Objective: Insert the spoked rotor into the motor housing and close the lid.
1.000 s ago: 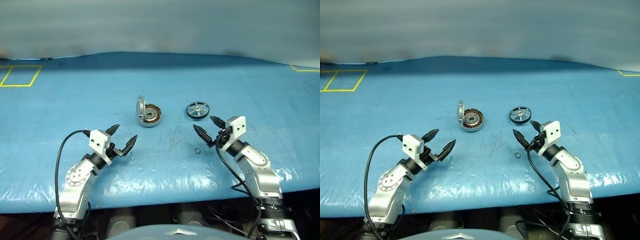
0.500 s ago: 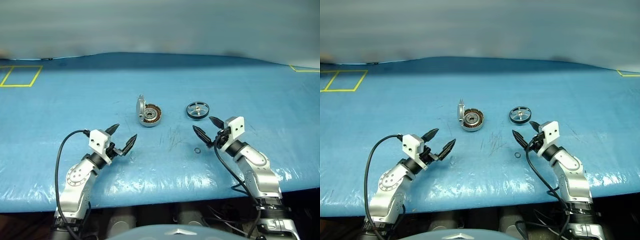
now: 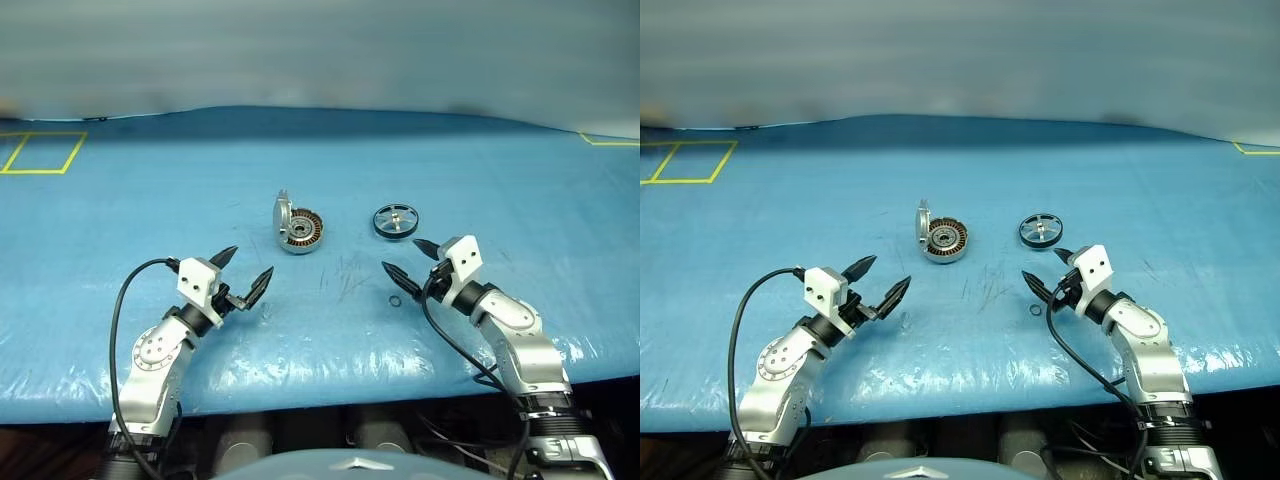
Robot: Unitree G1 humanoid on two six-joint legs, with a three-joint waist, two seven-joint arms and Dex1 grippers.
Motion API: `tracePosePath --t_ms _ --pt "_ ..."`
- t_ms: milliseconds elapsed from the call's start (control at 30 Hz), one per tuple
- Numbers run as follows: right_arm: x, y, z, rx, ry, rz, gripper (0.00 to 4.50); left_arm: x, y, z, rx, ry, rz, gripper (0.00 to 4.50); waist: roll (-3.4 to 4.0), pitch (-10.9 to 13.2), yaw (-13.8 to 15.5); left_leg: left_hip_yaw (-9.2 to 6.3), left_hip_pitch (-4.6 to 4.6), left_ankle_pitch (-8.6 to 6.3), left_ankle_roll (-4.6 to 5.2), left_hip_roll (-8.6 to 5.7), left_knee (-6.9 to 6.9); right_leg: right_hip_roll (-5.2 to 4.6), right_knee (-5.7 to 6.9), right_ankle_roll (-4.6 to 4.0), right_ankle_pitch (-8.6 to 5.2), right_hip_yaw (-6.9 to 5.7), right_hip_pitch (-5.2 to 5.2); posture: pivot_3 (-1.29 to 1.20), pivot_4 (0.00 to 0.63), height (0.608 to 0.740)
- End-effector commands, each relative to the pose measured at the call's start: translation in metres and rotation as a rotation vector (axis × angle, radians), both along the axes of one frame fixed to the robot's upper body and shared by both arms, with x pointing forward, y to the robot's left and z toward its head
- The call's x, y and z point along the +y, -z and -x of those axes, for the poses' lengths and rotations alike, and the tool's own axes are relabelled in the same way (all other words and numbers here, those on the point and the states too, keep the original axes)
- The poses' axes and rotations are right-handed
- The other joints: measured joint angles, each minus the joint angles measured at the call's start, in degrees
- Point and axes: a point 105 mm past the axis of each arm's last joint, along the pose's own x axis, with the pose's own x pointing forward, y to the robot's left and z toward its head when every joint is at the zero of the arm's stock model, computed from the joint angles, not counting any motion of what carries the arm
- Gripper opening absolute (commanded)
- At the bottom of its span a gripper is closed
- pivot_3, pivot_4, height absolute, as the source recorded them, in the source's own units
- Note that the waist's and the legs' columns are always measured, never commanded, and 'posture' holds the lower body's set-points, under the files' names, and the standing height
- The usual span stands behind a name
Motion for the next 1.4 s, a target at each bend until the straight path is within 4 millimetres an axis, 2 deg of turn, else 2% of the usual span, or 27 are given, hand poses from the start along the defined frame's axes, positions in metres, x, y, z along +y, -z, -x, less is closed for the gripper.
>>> tracePosePath --t_ms 33,233,433,567,667,967,1233,1400 --pt "0.013 -0.017 -0.005 -0.049 -0.165 0.252 4.5 0.0 -0.008 -0.002 -0.039 -0.005 -0.004 4.45 0.0 0.0 -0.06 0.03 0.03 0.0 0.0 0.0 0.01 -0.01 0.0 -0.03 0.03 0.02 -0.01 0.0 0.15 0.74" --pt "0.06 -0.043 -0.026 -0.173 -0.575 0.699 4.5 -0.002 -0.004 -0.002 -0.029 -0.016 -0.014 4.45 0.05 0.03 -0.52 0.02 0.05 0.02 0.02 0.04 0.05 0.05 0.02 -0.01 0.05 -0.01 -0.03 0.0 0.15 0.74" --pt "0.099 -0.039 -0.052 -0.268 -0.772 0.942 4.5 -0.001 -0.001 0.0 -0.024 -0.039 -0.016 4.45 0.01 0.02 0.2 -0.11 -0.06 0.02 0.02 0.05 -0.04 0.13 -0.06 -0.13 0.08 -0.06 -0.02 0.0 0.15 0.74" --pt "0.124 -0.033 -0.06 -0.293 -0.849 0.982 4.5 0.001 0.002 0.004 -0.019 -0.067 -0.013 4.45 0.02 0.03 0.13 -0.04 -0.15 0.01 0.03 0.02 -0.02 0.08 -0.15 -0.11 0.09 -0.04 -0.06 0.0 0.15 0.74" --pt "0.133 -0.032 -0.066 -0.306 -0.859 1.004 4.5 0.001 0.004 0.008 -0.015 -0.08 -0.01 4.45 0.04 0.04 0.1 -0.04 -0.13 0.01 0.03 0.04 -0.03 0.08 -0.13 -0.11 0.09 -0.06 -0.06 0.0 0.15 0.74" --pt "0.152 -0.056 -0.081 -0.389 -0.846 1.009 4.5 0.004 0.012 0.018 0.017 -0.112 -0.015 4.45 0.11 0.08 -0.29 -0.02 -0.05 0.02 0.01 0.06 -0.02 0.06 0.02 -0.14 0.1 -0.07 -0.06 0.0 0.15 0.74" --pt "0.17 -0.035 -0.079 -0.337 -0.901 1.027 4.5 0.002 0.012 0.019 0.013 -0.119 -0.017 4.45 0.11 0.08 -0.65 0.0 -0.04 0.02 0.0 0.07 -0.07 0.06 0.06 -0.16 0.09 -0.08 -0.09 0.0 0.15 0.74" --pt "0.174 -0.022 -0.081 -0.298 -0.879 1.026 4.5 0.004 0.013 0.021 0.016 -0.131 -0.02 4.45 0.11 0.07 -1.08 0.03 0.06 0.02 0.0 0.08 -0.06 0.04 0.1 -0.16 0.08 -0.07 -0.03 0.0 0.15 0.74"
